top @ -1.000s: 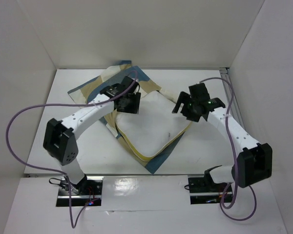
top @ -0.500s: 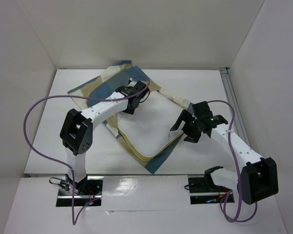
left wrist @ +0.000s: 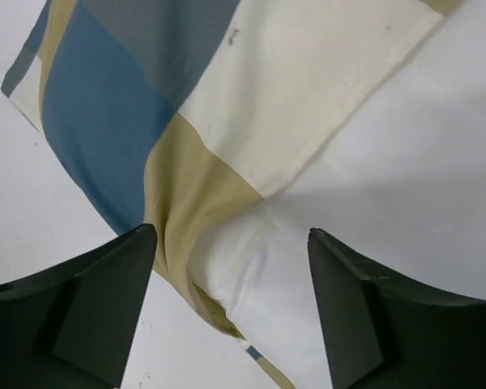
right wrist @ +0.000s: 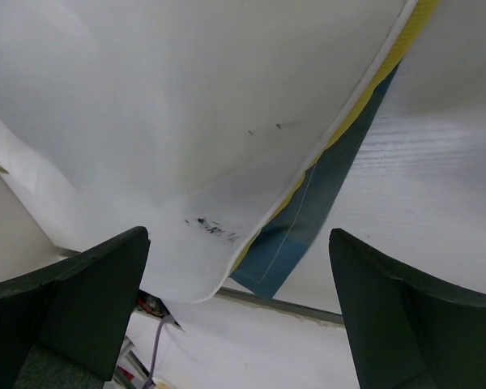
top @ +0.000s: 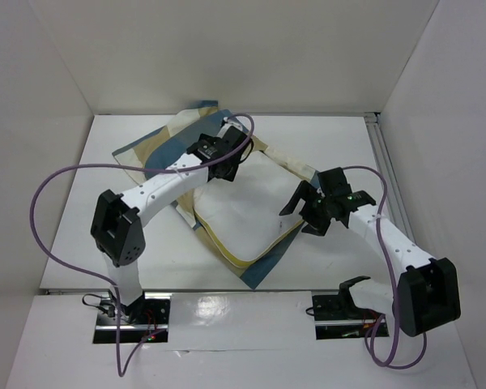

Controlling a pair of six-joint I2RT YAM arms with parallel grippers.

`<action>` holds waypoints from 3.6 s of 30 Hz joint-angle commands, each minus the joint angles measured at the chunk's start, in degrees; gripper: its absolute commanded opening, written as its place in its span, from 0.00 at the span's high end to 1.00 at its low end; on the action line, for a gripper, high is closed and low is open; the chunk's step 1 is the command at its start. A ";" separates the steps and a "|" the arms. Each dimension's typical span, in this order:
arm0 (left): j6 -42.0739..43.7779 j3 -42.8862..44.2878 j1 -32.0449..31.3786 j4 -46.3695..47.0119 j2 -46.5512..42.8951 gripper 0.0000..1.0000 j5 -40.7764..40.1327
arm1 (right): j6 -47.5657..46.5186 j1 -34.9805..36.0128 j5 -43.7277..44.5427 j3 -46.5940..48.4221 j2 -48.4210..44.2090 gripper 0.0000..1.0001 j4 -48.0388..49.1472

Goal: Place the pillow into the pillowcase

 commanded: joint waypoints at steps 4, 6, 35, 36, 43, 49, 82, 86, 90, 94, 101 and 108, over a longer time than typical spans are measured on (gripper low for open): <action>4.45 6.21 2.59 -1.93 11.65 0.10 -1.47 | -0.24 -0.30 -2.26 -1.26 -0.07 0.01 1.41; 3.93 6.22 2.59 -2.64 12.20 0.10 -0.25 | -0.77 -0.30 -2.87 -1.27 -0.07 0.01 1.40; 3.14 10.79 6.72 -1.67 6.94 1.00 39.32 | 2.92 6.65 -8.15 3.28 16.79 1.00 28.55; 2.35 11.40 6.72 -0.36 5.45 1.00 43.58 | 1.18 6.65 -8.15 8.44 18.02 1.00 28.56; -3.62 29.82 4.61 -3.07 4.91 1.00 65.67 | -4.98 7.17 -8.15 32.55 21.38 1.00 24.87; -7.06 30.41 4.61 -2.99 2.62 1.00 67.72 | -4.29 8.23 -5.25 29.60 14.26 1.00 26.62; -7.41 20.82 11.99 -14.93 1.66 0.41 40.90 | -9.48 3.12 8.03 14.11 21.36 0.99 16.15; -6.80 18.71 11.47 -15.47 2.18 0.31 40.90 | -9.46 13.21 0.66 17.00 26.98 1.00 19.77; -6.27 16.07 10.77 -15.99 2.71 0.22 40.90 | -15.88 20.70 -0.90 24.03 30.34 0.94 14.26; -6.27 11.16 8.66 -15.99 3.24 0.10 37.04 | -17.55 14.77 4.59 18.70 21.92 0.37 12.65; -6.27 0.79 6.81 -14.43 0.61 0.01 24.20 | -20.63 11.57 0.81 20.88 28.99 0.07 13.53; -4.77 -4.94 6.81 -6.07 3.49 0.01 35.97 | -21.16 11.57 0.20 25.10 38.50 0.06 18.62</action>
